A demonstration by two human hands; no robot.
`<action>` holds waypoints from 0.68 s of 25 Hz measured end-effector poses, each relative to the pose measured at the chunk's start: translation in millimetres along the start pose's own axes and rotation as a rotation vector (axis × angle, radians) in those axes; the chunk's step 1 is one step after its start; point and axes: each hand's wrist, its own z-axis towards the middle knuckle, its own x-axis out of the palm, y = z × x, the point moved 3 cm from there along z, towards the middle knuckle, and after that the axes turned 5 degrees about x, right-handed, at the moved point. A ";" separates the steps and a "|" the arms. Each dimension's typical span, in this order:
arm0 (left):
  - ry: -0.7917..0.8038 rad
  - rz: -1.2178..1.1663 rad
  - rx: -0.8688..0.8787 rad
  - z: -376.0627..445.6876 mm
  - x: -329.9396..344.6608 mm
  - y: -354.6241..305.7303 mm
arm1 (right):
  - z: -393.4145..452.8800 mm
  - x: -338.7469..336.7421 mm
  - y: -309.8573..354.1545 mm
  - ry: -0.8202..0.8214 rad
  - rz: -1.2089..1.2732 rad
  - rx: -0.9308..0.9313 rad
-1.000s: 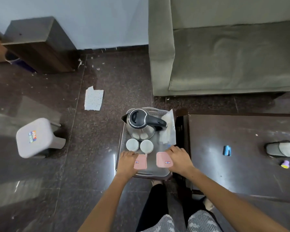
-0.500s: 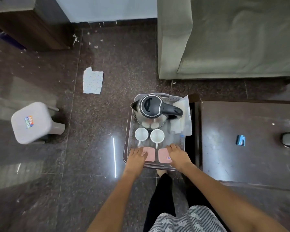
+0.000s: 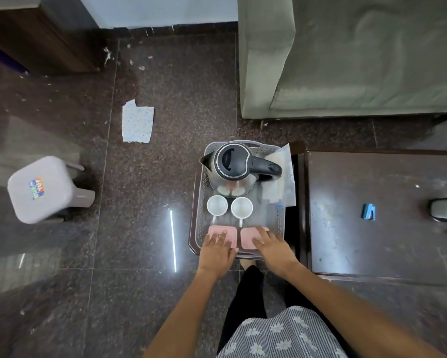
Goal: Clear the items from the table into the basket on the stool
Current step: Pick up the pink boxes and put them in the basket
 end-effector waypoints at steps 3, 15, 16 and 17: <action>0.010 0.015 -0.049 -5.2 2.7 14.2 | -3.4 3.6 0.3 0.021 0.009 -0.002; 0.079 0.017 -0.128 -6.2 8.5 18.4 | 10.9 3.6 27.8 0.054 0.089 0.098; 0.077 0.018 -0.130 -5.5 8.1 19.3 | 11.9 2.4 28.8 0.054 0.089 0.096; 0.075 0.021 -0.126 -5.0 8.3 20.1 | 12.2 1.6 29.3 0.051 0.087 0.094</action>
